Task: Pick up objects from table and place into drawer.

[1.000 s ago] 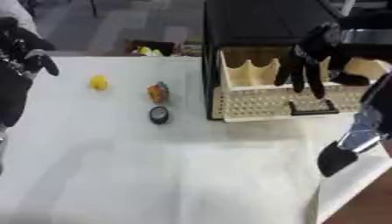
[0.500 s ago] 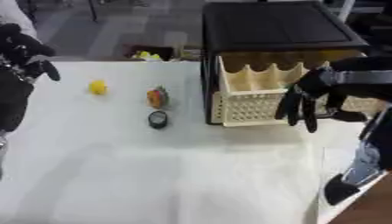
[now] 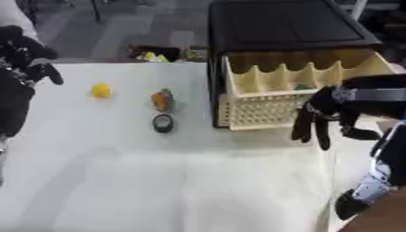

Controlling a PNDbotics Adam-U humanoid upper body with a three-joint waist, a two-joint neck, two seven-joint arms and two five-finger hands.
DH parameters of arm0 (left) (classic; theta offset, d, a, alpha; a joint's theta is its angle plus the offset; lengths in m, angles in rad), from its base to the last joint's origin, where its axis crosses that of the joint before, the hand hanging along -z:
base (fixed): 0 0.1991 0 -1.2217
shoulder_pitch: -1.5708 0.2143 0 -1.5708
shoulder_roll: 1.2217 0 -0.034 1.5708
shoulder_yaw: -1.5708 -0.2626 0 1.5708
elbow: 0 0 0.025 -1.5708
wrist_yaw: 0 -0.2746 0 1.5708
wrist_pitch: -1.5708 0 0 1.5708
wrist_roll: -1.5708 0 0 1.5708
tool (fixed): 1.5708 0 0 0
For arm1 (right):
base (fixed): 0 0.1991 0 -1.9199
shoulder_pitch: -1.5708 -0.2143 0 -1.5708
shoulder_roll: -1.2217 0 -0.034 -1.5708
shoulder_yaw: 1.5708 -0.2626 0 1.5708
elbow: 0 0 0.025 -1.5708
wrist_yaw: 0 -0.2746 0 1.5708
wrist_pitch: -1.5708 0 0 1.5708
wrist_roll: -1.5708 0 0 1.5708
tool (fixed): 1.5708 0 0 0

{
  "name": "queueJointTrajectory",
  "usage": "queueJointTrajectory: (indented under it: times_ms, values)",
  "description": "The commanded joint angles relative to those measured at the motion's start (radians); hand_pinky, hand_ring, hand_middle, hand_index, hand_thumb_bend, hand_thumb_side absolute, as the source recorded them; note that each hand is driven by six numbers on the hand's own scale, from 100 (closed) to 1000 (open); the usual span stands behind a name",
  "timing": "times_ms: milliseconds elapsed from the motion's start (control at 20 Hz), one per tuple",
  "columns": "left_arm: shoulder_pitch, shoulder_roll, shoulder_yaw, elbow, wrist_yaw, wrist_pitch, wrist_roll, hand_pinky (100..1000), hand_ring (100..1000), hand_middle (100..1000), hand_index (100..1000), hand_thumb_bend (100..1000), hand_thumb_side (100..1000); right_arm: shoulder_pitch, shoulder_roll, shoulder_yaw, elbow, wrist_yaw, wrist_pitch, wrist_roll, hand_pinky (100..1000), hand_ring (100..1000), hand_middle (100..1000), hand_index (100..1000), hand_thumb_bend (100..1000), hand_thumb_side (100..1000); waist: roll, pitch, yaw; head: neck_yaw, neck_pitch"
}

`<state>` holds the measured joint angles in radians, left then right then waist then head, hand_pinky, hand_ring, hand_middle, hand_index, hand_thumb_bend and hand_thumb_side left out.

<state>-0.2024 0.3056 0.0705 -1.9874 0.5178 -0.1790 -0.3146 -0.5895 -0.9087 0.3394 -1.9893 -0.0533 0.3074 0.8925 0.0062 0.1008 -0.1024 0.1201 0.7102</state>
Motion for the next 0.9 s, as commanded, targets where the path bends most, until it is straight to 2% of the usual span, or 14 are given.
queueJointTrajectory:
  times_ms: [50, 100, 150, 600, 900]
  values:
    - [-0.005, 0.007, 0.004, -0.013, -0.007, 0.0, -0.007, 485, 678, 613, 783, 100, 1000, -0.002, -0.024, 0.0, -0.008, 0.021, 0.038, 0.014, 100, 550, 612, 729, 712, 118, 0.0, -0.007, 0.002, -0.006, -0.01]
    - [-0.005, 0.007, 0.004, -0.013, -0.008, 0.0, -0.007, 485, 678, 613, 784, 100, 1000, 0.001, -0.023, 0.01, -0.004, 0.025, 0.047, 0.014, 100, 554, 617, 737, 673, 104, 0.001, -0.007, 0.003, -0.007, -0.011]
    - [-0.005, 0.006, 0.004, -0.013, -0.008, 0.0, -0.008, 485, 675, 613, 782, 100, 1000, 0.002, -0.021, 0.017, 0.002, 0.03, 0.056, 0.014, 100, 557, 622, 752, 646, 213, 0.001, -0.007, 0.005, -0.008, -0.012]
    - [-0.004, 0.002, 0.004, -0.013, -0.012, 0.003, -0.015, 487, 674, 615, 779, 100, 1000, 0.004, -0.014, 0.056, 0.031, 0.049, 0.091, 0.014, 108, 562, 638, 805, 613, 160, 0.002, -0.001, 0.009, -0.012, -0.017]
    - [-0.004, 0.0, 0.006, -0.013, -0.013, 0.001, -0.018, 488, 675, 615, 779, 100, 1000, 0.016, -0.016, 0.076, 0.049, 0.052, 0.1, 0.014, 124, 557, 632, 815, 536, 164, 0.005, 0.002, 0.011, -0.016, -0.019]
